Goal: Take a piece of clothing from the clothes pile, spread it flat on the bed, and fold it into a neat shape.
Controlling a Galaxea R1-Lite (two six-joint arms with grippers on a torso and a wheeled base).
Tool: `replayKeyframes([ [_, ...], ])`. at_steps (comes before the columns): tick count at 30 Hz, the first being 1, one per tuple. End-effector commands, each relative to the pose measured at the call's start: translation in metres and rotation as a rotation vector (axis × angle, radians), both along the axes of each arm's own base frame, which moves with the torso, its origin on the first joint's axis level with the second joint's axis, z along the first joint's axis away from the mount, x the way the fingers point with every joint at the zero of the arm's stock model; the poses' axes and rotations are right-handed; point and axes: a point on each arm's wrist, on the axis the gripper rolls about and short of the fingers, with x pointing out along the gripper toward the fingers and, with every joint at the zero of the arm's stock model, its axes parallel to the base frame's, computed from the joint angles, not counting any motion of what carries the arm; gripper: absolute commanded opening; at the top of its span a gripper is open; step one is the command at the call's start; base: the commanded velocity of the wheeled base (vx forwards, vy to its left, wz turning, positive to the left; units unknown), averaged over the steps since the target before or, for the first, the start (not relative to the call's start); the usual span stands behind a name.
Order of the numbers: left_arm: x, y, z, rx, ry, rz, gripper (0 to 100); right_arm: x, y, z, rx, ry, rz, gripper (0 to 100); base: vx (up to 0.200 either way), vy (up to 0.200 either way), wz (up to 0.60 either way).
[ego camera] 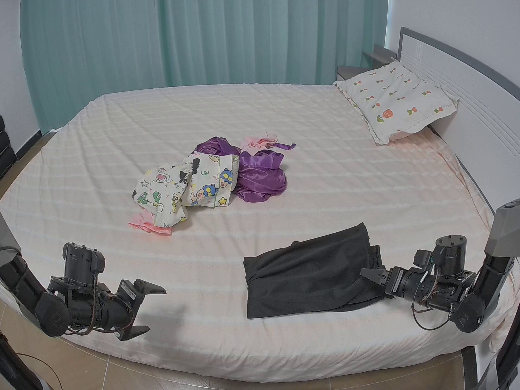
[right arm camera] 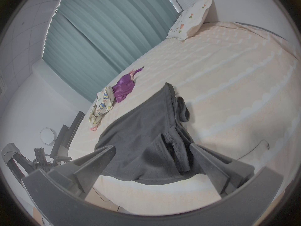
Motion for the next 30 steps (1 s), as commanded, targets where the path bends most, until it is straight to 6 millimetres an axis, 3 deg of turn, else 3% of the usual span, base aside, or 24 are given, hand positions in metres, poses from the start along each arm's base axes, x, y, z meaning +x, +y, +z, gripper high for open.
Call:
replayKeyframes([
  [1, 0.0, 0.0, 0.0, 0.0, 0.001, 0.0, 100, 0.005, 0.001, -0.026, -0.023, 0.062, 0.0, 100, 0.0, 0.0, 0.0],
  [2, 0.0, 0.0, 0.0, 0.0, 0.001, 0.0, 100, 0.005, 0.001, -0.026, -0.023, 0.062, 0.0, 100, 0.0, 0.0, 0.0],
  [3, 0.0, 0.0, 0.0, 0.0, 0.001, 0.0, 100, 0.006, 0.001, -0.032, -0.027, 0.052, -0.003, 0, 0.0, 0.0, 0.0],
  [13, 0.0, 0.0, 0.0, 0.0, 0.001, 0.0, 100, -0.015, -0.011, -0.011, -0.006, 0.01, -0.026, 0, 0.0, 0.0, 0.0],
  [30, 0.0, 0.0, 0.0, 0.0, 0.004, 0.001, 100, -0.034, -0.025, -0.013, -0.051, 0.048, 0.02, 0, 0.0, 0.0, 0.0],
])
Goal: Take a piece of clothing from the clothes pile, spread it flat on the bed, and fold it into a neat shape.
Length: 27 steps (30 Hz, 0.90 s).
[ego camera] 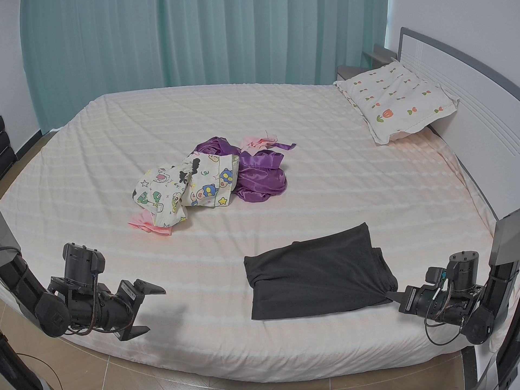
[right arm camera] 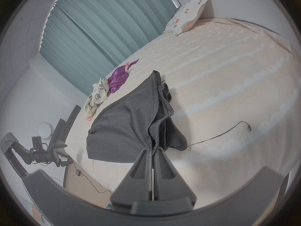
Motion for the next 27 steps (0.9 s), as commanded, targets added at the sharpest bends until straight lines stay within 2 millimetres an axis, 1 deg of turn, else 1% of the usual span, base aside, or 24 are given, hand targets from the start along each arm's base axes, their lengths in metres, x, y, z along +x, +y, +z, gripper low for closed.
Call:
replayKeyframes([
  [1, 0.0, 0.0, 0.0, 0.0, 0.0, 0.0, 100, -0.003, -0.001, 0.002, -0.003, 0.0, 0.0, 0, 0.0, 0.0, 0.0],
  [7, 0.0, 0.0, 0.0, 0.001, 0.001, -0.001, 100, -0.002, -0.012, -0.002, -0.048, 0.005, -0.019, 0, 0.0, 0.0, 0.0],
  [11, 0.0, 0.0, 0.0, 0.0, 0.0, 0.0, 100, -0.003, -0.012, -0.004, -0.05, 0.021, -0.013, 0, 0.0, 0.0, 0.0],
  [12, 0.0, 0.0, 0.0, 0.0, 0.0, 0.0, 100, -0.004, -0.012, -0.004, -0.055, 0.022, -0.007, 100, 0.0, 0.0, 0.0],
  [16, 0.0, 0.0, 0.0, 0.0, 0.0, 0.0, 100, -0.003, -0.012, -0.001, -0.053, 0.001, -0.01, 100, 0.0, 0.0, 0.0],
  [20, 0.0, 0.0, 0.0, -0.001, 0.001, 0.002, 100, 0.009, -0.016, 0.011, -0.031, -0.085, -0.042, 100, 0.0, 0.0, 0.0],
  [21, 0.0, 0.0, 0.0, -0.001, 0.001, 0.002, 100, 0.009, -0.016, 0.011, -0.031, -0.085, -0.042, 100, 0.0, 0.0, 0.0],
  [24, 0.0, 0.0, 0.0, -0.002, 0.001, 0.003, 100, 0.035, -0.016, 0.019, 0.017, -0.155, -0.074, 100, 0.0, 0.0, 0.0],
  [26, 0.0, 0.0, 0.0, -0.003, 0.002, 0.005, 100, 0.053, -0.013, 0.014, 0.048, -0.156, -0.088, 100, 0.0, 0.0, 0.0],
  [27, 0.0, 0.0, 0.0, -0.002, 0.002, 0.005, 100, 0.068, -0.011, 0.005, 0.057, -0.148, -0.096, 100, 0.0, 0.0, 0.0],
])
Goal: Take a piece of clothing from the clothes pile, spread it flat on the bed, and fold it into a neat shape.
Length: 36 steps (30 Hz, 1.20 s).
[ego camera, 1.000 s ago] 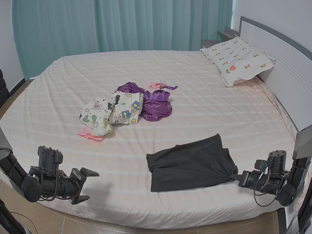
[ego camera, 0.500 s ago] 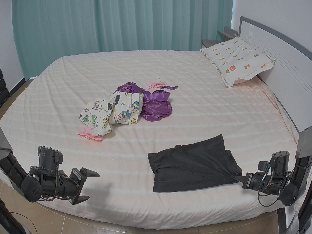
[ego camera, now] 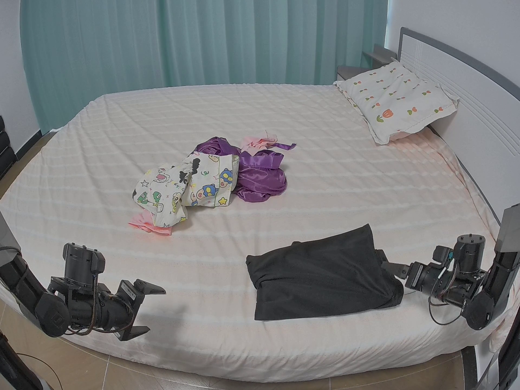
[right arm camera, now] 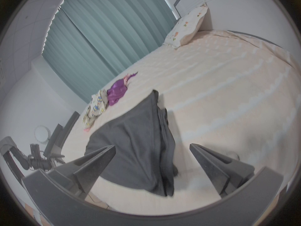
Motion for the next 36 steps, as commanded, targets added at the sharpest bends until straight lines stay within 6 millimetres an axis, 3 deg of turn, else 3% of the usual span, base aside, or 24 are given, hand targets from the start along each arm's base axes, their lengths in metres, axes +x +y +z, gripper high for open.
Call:
replayKeyframes([
  [1, 0.0, 0.0, 0.0, -0.001, 0.0, 0.003, 100, 0.046, 0.005, -0.013, 0.052, -0.03, -0.029, 100, 0.0, 0.0, 0.0],
  [2, 0.0, 0.0, 0.0, -0.001, 0.0, 0.003, 100, 0.048, 0.004, -0.013, 0.054, -0.031, -0.031, 100, 0.0, 0.0, 0.0],
  [3, 0.0, 0.0, 0.0, -0.001, 0.0, 0.003, 100, 0.065, 0.006, -0.021, 0.057, -0.044, -0.033, 100, 0.0, 0.0, 0.0],
  [10, 0.0, 0.0, 0.0, -0.001, -0.001, 0.005, 100, 0.116, 0.018, -0.047, 0.109, -0.047, -0.033, 100, 0.0, 0.0, 0.0],
  [17, -0.002, 0.0, 0.0, -0.001, 0.003, 0.006, 100, 0.147, 0.022, -0.044, 0.124, -0.05, -0.024, 100, 0.0, 0.0, 0.0],
  [18, -0.002, 0.0, 0.0, -0.001, 0.003, 0.006, 100, 0.147, 0.022, -0.044, 0.124, -0.05, -0.024, 0, 0.0, 0.0, 0.0],
  [24, -0.003, 0.001, 0.0, -0.001, 0.006, 0.006, 100, 0.163, 0.022, -0.042, 0.155, -0.088, -0.013, 0, 0.0, 0.0, 0.0],
  [36, -0.003, 0.001, 0.0, -0.001, 0.006, 0.006, 100, 0.183, 0.001, -0.026, 0.325, -0.12, -0.12, 0, 0.0, 0.0, 0.0],
])
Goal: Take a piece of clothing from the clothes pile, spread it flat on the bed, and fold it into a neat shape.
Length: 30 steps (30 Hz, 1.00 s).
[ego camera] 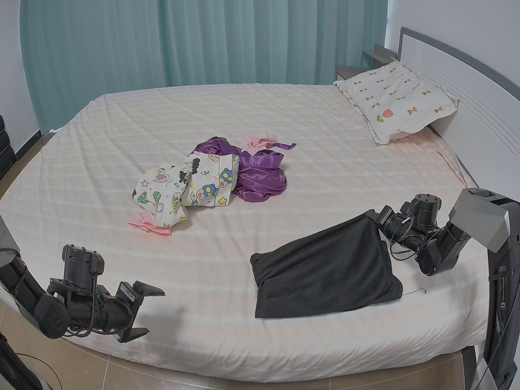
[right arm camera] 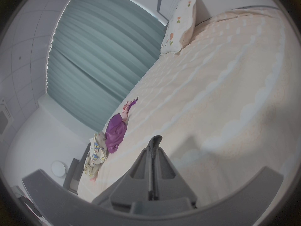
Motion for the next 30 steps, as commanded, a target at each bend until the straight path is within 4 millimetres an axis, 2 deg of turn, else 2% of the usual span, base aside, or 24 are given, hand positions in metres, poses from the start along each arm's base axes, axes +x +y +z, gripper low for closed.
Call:
replayKeyframes([
  [1, 0.0, 0.0, 0.0, 0.0, -0.002, 0.001, 100, 0.004, -0.005, 0.0, 0.014, -0.005, -0.014, 0, 0.0, 0.0, 0.0],
  [8, 0.0, 0.0, 0.0, 0.0, -0.002, 0.001, 100, 0.004, -0.005, -0.004, 0.014, 0.007, -0.013, 0, 0.0, 0.0, 0.0],
  [9, 0.0, 0.0, 0.0, 0.0, -0.002, 0.001, 100, 0.003, -0.006, -0.004, 0.014, 0.007, -0.014, 100, 0.0, 0.0, 0.0],
  [12, 0.0, 0.0, 0.0, 0.0, -0.002, 0.001, 100, 0.0, -0.008, 0.001, 0.012, 0.005, -0.018, 100, 0.0, 0.0, 0.0],
  [18, 0.001, 0.0, 0.0, 0.002, -0.003, -0.002, 100, -0.019, -0.006, 0.037, -0.006, -0.031, -0.014, 100, 0.0, 0.0, 0.0],
  [24, 0.001, 0.0, 0.001, -0.001, -0.005, -0.001, 100, -0.071, -0.01, 0.065, -0.011, 0.0, -0.014, 100, 0.0, 0.0, 0.0],
  [27, 0.003, 0.0, 0.0, 0.0, -0.004, 0.0, 100, -0.097, -0.012, 0.069, -0.011, 0.044, -0.016, 100, 0.0, 0.0, 0.0],
  [28, 0.003, 0.0, 0.0, 0.0, -0.004, 0.0, 100, -0.097, -0.012, 0.069, -0.011, 0.044, -0.016, 100, 0.0, -0.2, 0.0],
  [29, 0.003, -0.001, 0.0, 0.0, -0.004, -0.002, 100, -0.113, -0.012, 0.066, -0.013, 0.076, -0.015, 100, 0.0, -0.2, 0.0],
  [30, 0.003, -0.001, 0.0, 0.0, -0.004, -0.002, 100, -0.115, -0.011, 0.065, -0.015, 0.082, -0.013, 100, 0.0, -0.2, 0.0],
])
